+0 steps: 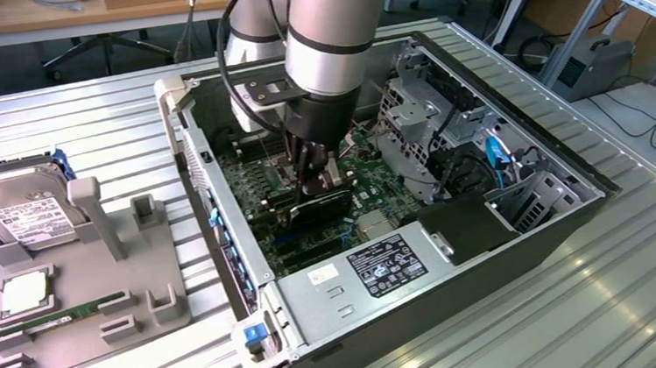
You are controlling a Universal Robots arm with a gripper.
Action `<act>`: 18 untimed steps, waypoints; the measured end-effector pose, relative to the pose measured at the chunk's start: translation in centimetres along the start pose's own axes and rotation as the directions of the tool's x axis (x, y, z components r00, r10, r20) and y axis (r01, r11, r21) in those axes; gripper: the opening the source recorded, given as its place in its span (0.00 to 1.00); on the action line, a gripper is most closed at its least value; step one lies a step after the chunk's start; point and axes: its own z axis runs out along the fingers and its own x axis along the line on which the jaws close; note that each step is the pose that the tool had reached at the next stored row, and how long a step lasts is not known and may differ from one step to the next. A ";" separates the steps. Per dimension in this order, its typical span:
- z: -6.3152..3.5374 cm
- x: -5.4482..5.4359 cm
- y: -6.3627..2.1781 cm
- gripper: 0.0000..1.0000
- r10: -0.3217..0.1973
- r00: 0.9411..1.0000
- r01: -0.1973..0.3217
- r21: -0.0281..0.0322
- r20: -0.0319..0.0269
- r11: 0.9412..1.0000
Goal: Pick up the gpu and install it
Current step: 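Press down on the gpu until it lock into place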
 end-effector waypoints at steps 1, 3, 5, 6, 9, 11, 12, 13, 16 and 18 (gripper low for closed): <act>-0.01 0.0 -0.09 0.11 0.000 1.000 0.000 -0.001 0.000 1.000; -0.02 0.0 -0.28 0.11 0.000 1.000 0.000 -0.001 0.000 1.000; -0.02 0.0 -0.30 0.11 0.000 1.000 0.000 -0.002 0.000 1.000; -0.03 0.0 -0.31 0.11 0.000 1.000 0.000 -0.002 0.000 1.000; -0.03 0.0 -0.31 0.11 0.000 1.000 0.000 -0.002 0.000 1.000; -0.02 0.0 -0.31 0.11 0.000 1.000 0.000 -0.002 0.000 1.000; -0.03 0.0 -0.31 0.11 0.000 1.000 0.000 -0.002 0.000 1.000; -0.02 0.0 -0.31 0.11 0.000 1.000 0.000 -0.002 0.000 1.000; -0.02 0.0 -0.31 0.11 0.000 1.000 0.000 -0.002 -0.001 1.000; -0.02 0.0 -0.43 0.11 0.000 1.000 0.000 -0.002 -0.002 1.000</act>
